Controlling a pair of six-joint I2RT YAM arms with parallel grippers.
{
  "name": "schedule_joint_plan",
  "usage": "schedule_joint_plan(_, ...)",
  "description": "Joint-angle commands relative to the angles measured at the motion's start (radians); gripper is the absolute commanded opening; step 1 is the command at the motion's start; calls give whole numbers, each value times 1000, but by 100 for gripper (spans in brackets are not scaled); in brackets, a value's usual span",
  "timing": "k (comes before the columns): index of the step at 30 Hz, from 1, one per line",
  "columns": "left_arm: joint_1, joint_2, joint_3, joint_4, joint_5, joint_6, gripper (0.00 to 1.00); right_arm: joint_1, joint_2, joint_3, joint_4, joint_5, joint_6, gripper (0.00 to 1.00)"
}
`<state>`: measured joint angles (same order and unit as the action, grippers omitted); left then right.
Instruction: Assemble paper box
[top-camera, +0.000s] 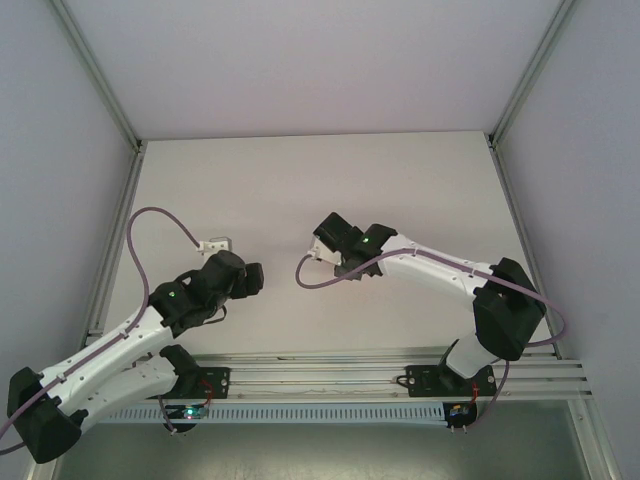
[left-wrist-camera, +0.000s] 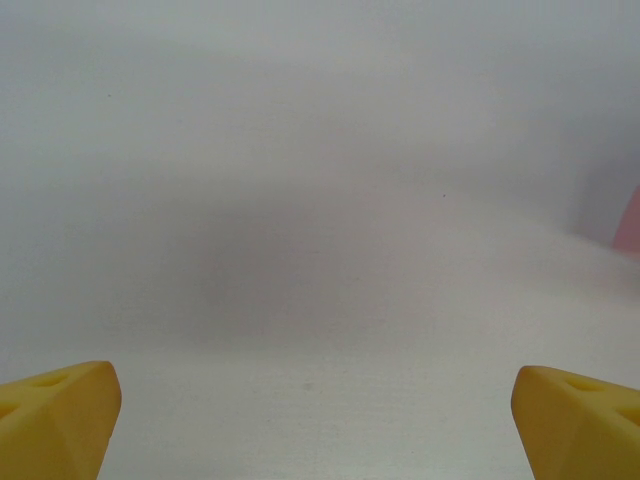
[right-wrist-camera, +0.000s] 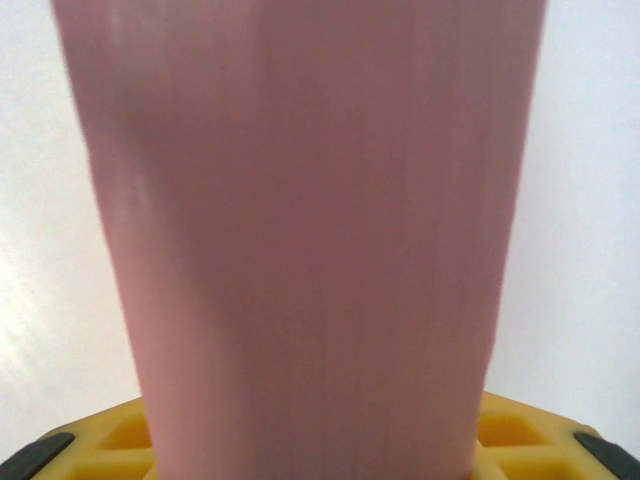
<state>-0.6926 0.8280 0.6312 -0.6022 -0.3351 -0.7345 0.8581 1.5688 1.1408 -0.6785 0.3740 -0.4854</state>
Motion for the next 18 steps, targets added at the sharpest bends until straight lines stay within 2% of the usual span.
schedule_joint_plan(1,-4,-35,-28,-21,-40,-28,100,39,10,9,170,242,-51,43)
schedule_joint_plan(2,-4,-42,-31,-22,-40,-28,100,49,23,-2,227,289,-87,45)
schedule_joint_plan(5,-4,-64,-41,-28,-41,-36,100,67,72,-30,393,395,-208,40)
schedule_joint_plan(7,-5,-77,-48,-28,-43,-38,100,82,104,-56,493,434,-308,32)
schedule_joint_plan(10,-4,-81,-52,-27,-43,-45,100,92,151,-63,547,425,-379,31)
schedule_joint_plan(13,-4,-78,-54,-23,-39,-45,100,103,203,-72,568,388,-425,34)
schedule_joint_plan(18,-3,-69,-54,-24,-32,-48,100,117,260,-137,708,380,-484,34)
